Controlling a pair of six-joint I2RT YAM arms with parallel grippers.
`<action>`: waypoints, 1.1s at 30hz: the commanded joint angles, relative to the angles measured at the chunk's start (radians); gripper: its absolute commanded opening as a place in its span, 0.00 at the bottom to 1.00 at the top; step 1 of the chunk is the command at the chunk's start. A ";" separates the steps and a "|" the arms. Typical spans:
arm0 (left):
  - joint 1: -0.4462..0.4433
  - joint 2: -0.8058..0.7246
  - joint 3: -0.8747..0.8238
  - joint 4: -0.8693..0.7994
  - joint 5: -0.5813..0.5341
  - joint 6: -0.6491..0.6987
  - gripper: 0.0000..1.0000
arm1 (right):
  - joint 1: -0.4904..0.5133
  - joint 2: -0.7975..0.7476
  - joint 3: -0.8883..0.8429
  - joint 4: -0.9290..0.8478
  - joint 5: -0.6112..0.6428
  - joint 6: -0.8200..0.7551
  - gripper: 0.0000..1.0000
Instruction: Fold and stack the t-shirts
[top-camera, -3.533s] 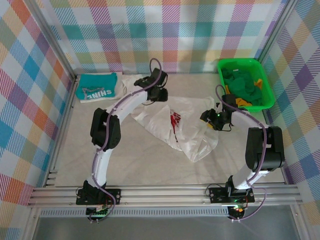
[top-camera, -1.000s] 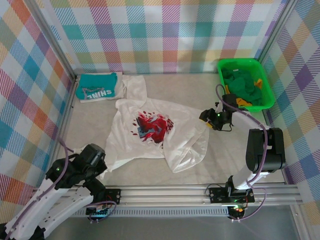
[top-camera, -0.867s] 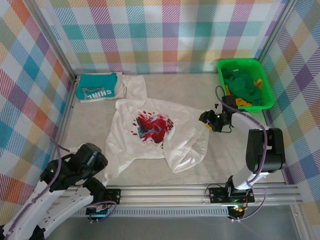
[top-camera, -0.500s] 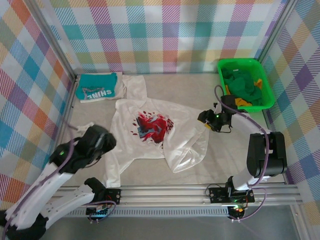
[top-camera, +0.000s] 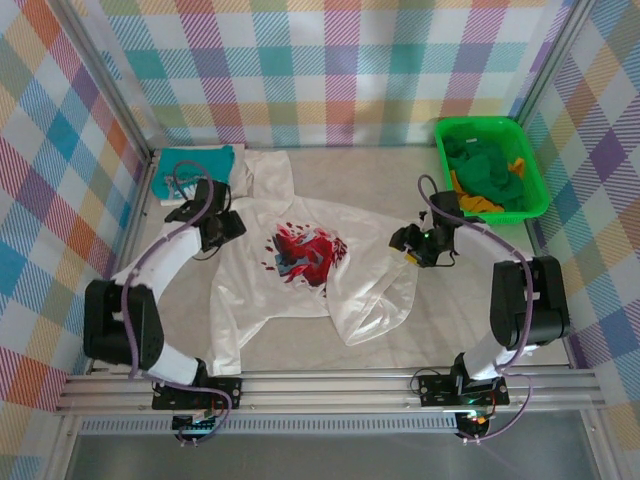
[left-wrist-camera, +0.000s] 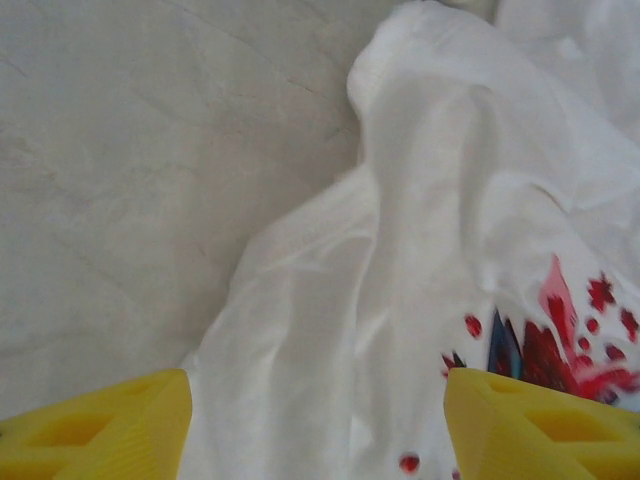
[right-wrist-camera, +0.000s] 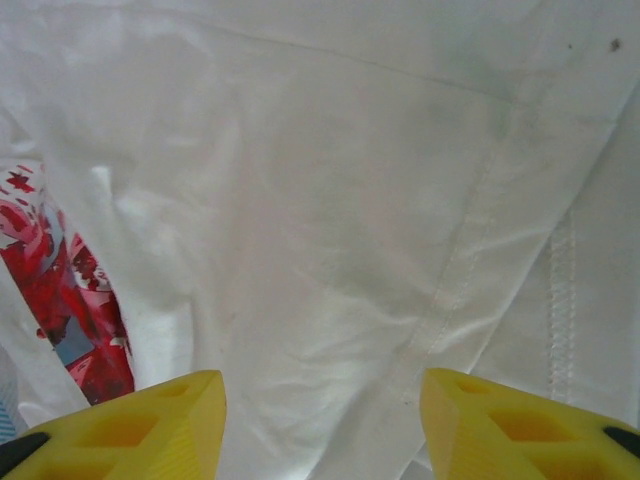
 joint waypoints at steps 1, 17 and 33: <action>0.047 0.075 0.020 0.074 0.099 0.071 0.68 | 0.030 0.025 -0.014 -0.026 -0.008 0.028 0.54; 0.096 0.324 0.100 0.089 0.103 0.108 0.06 | 0.073 0.069 -0.075 0.064 -0.058 0.077 0.46; 0.236 0.246 -0.095 0.144 0.147 -0.048 0.00 | 0.075 -0.028 -0.144 0.001 -0.024 0.107 0.46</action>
